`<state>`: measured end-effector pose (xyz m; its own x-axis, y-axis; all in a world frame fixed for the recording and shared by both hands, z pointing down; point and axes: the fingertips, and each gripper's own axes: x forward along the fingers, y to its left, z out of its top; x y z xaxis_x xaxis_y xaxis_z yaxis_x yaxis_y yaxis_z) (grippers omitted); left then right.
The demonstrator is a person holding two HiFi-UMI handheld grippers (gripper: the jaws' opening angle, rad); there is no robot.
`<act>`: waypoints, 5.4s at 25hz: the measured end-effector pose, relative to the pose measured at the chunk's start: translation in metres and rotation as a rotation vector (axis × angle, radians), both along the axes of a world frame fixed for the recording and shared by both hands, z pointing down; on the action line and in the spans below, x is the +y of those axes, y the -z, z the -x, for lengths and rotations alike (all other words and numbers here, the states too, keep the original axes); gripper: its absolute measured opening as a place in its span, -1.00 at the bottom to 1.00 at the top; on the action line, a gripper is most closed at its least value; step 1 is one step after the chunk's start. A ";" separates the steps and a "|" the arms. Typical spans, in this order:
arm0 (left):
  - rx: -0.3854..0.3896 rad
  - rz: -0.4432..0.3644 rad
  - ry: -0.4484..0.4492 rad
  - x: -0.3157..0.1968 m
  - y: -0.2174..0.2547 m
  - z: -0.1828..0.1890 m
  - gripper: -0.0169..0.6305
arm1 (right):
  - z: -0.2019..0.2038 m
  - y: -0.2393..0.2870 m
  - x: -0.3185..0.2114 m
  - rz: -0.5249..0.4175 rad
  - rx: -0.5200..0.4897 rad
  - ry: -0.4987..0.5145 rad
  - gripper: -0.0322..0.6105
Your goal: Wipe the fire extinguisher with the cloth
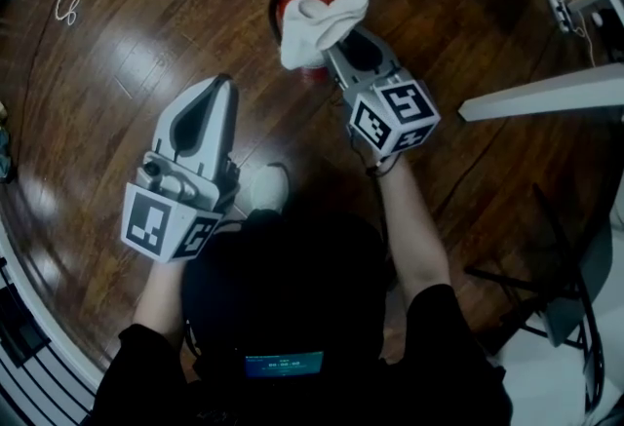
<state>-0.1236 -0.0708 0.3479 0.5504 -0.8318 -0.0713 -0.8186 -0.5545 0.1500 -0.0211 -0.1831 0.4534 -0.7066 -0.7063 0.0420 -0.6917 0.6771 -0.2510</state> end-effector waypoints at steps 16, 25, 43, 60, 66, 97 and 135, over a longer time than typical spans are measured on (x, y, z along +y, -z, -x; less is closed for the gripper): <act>0.010 0.009 0.018 0.002 -0.002 0.008 -0.94 | 0.069 -0.035 -0.017 0.114 -0.004 0.083 -0.51; 0.012 0.016 0.020 -0.001 -0.005 0.012 -0.94 | 0.092 -0.133 -0.021 0.248 0.100 0.116 -0.52; 0.014 -0.009 0.037 0.008 0.003 0.020 -0.94 | 0.072 -0.259 -0.008 0.421 0.366 0.114 -0.52; 0.035 -0.022 0.003 0.010 0.005 0.004 -0.94 | 0.007 0.015 -0.011 -0.084 0.021 0.001 -0.51; 0.038 -0.013 0.008 0.010 0.002 0.007 -0.94 | -0.020 0.038 -0.041 -0.085 -0.008 -0.090 -0.51; 0.039 -0.011 0.031 0.007 0.001 0.016 -0.94 | 0.001 -0.259 -0.023 0.414 0.338 -0.031 -0.51; 0.018 0.001 -0.003 0.006 0.000 0.006 -0.94 | -0.066 -0.068 -0.118 0.131 -0.034 -0.073 -0.52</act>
<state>-0.1300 -0.0645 0.3480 0.5513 -0.8304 -0.0805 -0.8142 -0.5565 0.1656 0.0451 -0.3015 0.5215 -0.6558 -0.7462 0.1144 -0.7279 0.5848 -0.3581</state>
